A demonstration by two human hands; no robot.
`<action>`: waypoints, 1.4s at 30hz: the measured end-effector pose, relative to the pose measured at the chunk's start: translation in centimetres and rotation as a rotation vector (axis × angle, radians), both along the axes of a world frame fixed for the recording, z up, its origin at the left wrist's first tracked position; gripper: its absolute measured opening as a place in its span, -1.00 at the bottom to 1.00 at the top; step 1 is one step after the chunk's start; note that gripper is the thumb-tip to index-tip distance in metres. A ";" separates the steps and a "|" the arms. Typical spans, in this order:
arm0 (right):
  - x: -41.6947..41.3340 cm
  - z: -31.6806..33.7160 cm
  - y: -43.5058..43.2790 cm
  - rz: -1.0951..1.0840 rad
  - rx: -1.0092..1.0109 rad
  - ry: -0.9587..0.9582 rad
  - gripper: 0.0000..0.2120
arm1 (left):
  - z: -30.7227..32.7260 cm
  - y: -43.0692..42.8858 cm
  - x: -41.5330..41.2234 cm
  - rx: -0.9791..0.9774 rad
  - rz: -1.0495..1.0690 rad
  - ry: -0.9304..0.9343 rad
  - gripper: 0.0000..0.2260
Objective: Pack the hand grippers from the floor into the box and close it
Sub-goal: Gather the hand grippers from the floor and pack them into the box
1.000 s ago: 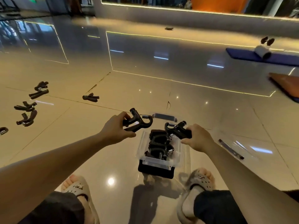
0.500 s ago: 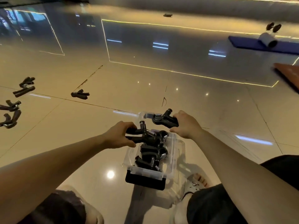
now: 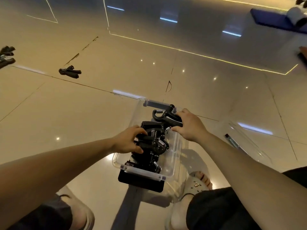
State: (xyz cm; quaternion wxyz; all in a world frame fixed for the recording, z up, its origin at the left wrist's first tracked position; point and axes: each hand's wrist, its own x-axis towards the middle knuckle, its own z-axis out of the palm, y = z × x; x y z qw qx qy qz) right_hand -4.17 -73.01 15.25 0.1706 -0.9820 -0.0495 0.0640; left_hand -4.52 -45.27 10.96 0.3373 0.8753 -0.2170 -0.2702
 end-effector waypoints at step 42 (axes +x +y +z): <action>1.2 -3.2 -0.2 0.029 0.067 0.049 -0.49 | -7.3 -2.6 -1.4 0.457 -0.140 -0.016 -0.46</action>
